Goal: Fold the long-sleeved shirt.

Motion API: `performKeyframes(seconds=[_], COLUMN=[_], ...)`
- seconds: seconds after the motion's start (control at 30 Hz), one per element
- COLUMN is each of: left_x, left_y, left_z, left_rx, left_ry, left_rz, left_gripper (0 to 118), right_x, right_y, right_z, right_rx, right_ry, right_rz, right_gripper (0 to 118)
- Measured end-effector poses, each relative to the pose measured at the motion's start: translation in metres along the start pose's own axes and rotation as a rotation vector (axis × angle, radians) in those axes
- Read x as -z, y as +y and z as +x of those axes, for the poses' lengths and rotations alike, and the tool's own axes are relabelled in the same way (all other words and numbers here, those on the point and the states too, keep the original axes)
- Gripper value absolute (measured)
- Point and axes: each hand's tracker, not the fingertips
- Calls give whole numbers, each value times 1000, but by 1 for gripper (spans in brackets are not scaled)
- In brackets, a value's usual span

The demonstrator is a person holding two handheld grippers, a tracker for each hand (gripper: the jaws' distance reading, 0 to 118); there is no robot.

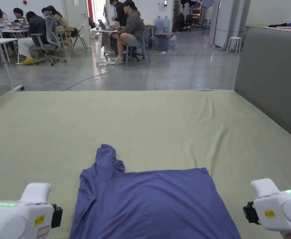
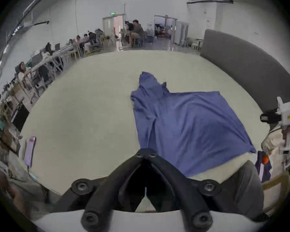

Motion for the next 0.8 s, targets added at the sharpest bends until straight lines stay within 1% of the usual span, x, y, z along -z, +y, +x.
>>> performKeyframes(seconds=[0.07, 0.2, 0.23, 0.27, 0.3, 0.33, 0.4, 0.47, 0.53, 0.6, 0.7, 0.8], left_x=[9, 50, 64, 82, 104, 122, 157, 194, 218, 235, 259, 274], left_y=[13, 54, 65, 77, 86, 94, 110, 121, 126, 127, 123, 116], left_z=[0, 2, 2, 2, 2, 1, 0, -4, -5, -7, -2, -1], left_rx=[-44, -99, -114, -113, -115, -105, -97, -136, -195, -215, -243, -234], left_ry=[-62, -64, -28, -10, 31, 66, 138, 172, 197, 183, 178, 181], left_rz=[1, -7, -15, -27, -52, -74, -97, -167, -185, -196, -222, -237], left_gripper=[0, 1, 22, 61, 105, 116, 114, 114, 109, 106, 106, 99], right_x=[10, 22, 27, 24, 28, 32, 35, 44, 45, 53, 65, 78], right_y=[0, 4, 5, 9, 10, 11, 15, 16, 19, 21, 27, 37], right_z=[-4, -9, -11, -8, -9, -10, -6, -6, -2, 0, 5, 7], right_rx=[-23, -11, -14, -19, -23, -25, -32, -36, -39, -38, -39, -49], right_ry=[13, 54, 58, 62, 63, 64, 71, 76, 78, 78, 75, 64], right_rz=[-24, -27, -28, -29, -30, -31, -43, -51, -63, -77, -100, -113], right_gripper=[0, 0, 0, 0, 0, 0, 0, 0, 0, 0, 0, 0])
